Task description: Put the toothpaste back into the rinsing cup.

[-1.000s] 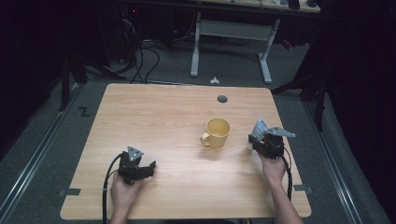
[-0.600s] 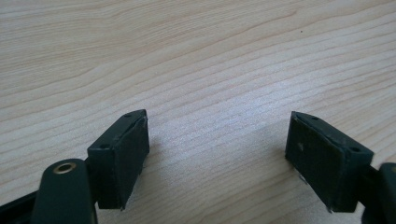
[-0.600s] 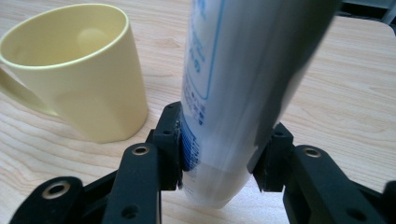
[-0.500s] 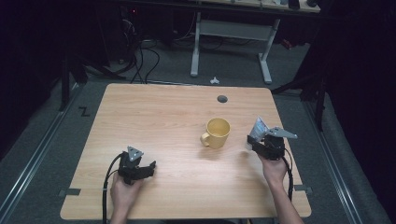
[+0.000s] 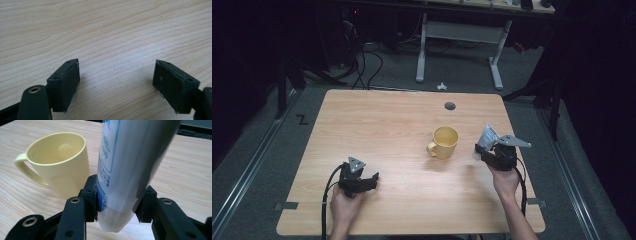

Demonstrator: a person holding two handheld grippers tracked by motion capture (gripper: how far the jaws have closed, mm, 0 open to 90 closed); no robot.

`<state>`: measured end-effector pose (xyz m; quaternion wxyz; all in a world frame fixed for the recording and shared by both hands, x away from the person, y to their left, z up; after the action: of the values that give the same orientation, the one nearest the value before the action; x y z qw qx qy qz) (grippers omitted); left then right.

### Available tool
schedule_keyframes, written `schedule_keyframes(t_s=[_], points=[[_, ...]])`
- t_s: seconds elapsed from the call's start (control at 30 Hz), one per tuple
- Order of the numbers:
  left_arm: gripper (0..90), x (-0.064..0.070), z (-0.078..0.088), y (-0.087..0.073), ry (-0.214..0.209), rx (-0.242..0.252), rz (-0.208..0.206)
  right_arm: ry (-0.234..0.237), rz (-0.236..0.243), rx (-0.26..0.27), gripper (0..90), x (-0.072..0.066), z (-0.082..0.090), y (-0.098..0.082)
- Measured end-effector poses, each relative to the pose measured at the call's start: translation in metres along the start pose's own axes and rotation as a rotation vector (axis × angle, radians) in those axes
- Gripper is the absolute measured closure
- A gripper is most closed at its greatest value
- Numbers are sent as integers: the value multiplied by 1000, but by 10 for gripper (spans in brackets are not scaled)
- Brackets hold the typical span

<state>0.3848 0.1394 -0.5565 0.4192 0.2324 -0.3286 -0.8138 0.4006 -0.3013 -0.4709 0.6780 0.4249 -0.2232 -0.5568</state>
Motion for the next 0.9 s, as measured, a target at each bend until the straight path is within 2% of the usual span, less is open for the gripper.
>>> schedule_keyframes(t_s=[0.23, 0.6, 0.9], points=[[221, 0, 0, 0, 0, 0, -1, 20, -7, 7, 601, -3, 4, 3], [221, 0, 0, 0, 0, 0, 0, 24, 12, 3, 601, -6, 6, 6], [221, 0, 0, 0, 0, 0, 0, 44, 27, 26, 601, -12, 10, 12]])
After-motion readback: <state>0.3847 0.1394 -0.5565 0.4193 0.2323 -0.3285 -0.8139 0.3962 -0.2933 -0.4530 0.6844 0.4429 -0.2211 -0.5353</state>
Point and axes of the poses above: each handheld gripper's, and its own axes: z roughly backward along the jaws, y roughly out of its top, x roughly to its right, the point moved 3 cm from there along -z, roughly forward along the jaws, and after that the axes turned 9 degrees about -z, right-handed, at the moved point
